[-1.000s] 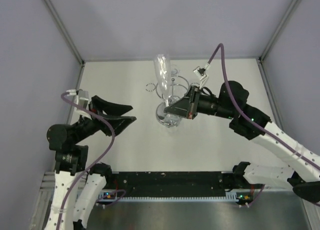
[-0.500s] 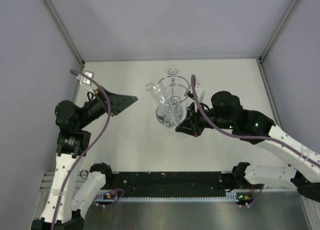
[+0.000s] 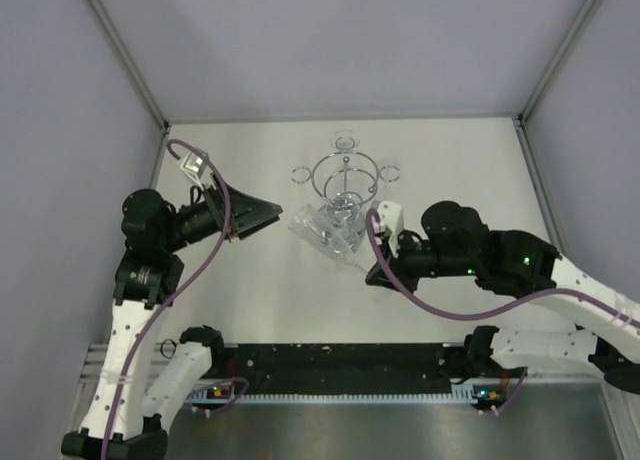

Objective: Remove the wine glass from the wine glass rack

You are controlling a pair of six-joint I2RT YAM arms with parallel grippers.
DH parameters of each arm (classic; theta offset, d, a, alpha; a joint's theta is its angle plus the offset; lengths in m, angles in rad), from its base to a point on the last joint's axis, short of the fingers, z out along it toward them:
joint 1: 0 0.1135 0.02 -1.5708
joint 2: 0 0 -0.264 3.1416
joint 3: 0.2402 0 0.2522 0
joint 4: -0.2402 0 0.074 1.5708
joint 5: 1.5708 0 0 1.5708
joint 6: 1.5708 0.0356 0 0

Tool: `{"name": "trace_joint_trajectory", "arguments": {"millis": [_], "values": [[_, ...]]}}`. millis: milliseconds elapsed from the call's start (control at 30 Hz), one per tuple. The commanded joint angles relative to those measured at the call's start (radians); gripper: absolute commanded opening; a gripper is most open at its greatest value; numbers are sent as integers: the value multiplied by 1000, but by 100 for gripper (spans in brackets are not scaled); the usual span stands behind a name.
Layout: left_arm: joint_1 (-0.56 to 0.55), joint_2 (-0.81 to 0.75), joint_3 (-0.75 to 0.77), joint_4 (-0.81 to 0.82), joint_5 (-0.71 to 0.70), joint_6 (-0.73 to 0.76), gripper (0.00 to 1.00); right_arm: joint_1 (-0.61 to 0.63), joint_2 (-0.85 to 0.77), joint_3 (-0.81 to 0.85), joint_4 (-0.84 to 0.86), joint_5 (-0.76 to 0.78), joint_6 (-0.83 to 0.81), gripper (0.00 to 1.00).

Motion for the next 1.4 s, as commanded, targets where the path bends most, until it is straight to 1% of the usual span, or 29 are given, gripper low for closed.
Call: {"name": "trace_joint_trajectory", "arguments": {"millis": [0,200,333,500,667,800,1000,1100,1267,1367], "values": [[-2,-33,26,-48,40,31,75,80,52,47,-52,95,-113,0],[-2,-44,49,-111,56,79,74,97,72,61,-46,128,-117,0],[-2,-61,60,-206,60,149,70,109,77,77,-46,114,-122,0],[-2,-88,10,-184,67,131,66,123,94,90,-52,115,-137,0],[-2,-88,8,-195,76,137,65,139,112,108,-52,114,-151,0],[-2,-88,13,-194,83,137,62,151,137,140,-52,129,-167,0],[-2,-90,7,-192,89,142,50,175,147,166,-52,152,-176,0],[-2,-90,0,-186,89,139,46,180,151,174,-52,154,-180,0],[-2,-81,0,-174,99,137,33,180,161,185,-61,160,-199,0],[-2,-81,-4,-174,104,148,27,180,178,203,-93,195,-222,0]]}}
